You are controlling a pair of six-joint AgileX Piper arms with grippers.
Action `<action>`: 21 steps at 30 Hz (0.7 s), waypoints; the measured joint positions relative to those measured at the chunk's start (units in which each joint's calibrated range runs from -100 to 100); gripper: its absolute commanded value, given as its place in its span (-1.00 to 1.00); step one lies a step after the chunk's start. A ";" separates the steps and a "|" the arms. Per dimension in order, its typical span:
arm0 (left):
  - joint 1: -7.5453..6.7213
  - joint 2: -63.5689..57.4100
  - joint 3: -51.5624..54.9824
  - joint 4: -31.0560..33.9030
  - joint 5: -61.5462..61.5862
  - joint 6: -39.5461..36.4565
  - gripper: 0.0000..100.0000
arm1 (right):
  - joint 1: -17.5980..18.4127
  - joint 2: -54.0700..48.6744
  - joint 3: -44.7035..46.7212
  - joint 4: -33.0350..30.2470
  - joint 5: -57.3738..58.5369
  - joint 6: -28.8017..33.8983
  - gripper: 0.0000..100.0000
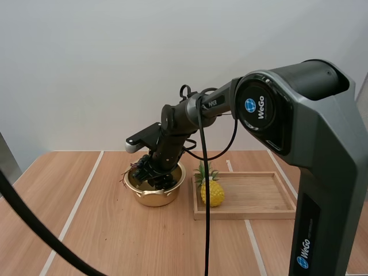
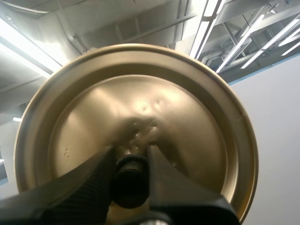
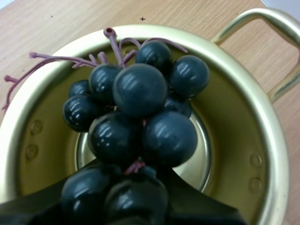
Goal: Open the pot, put the grape inside, and close it
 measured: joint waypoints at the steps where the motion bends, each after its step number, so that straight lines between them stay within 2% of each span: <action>1: 0.00 0.00 0.00 0.00 0.00 0.00 -1.00 | 0.00 0.31 -0.13 -0.10 0.00 0.11 -1.00; 14: 0.00 0.00 0.00 0.11 0.54 0.00 -1.00 | 0.08 6.38 -0.66 -1.85 -3.88 0.67 -1.00; 21: 0.00 0.00 0.00 0.11 2.04 0.00 -1.00 | 0.24 6.38 -0.96 -9.05 -4.06 6.54 -1.00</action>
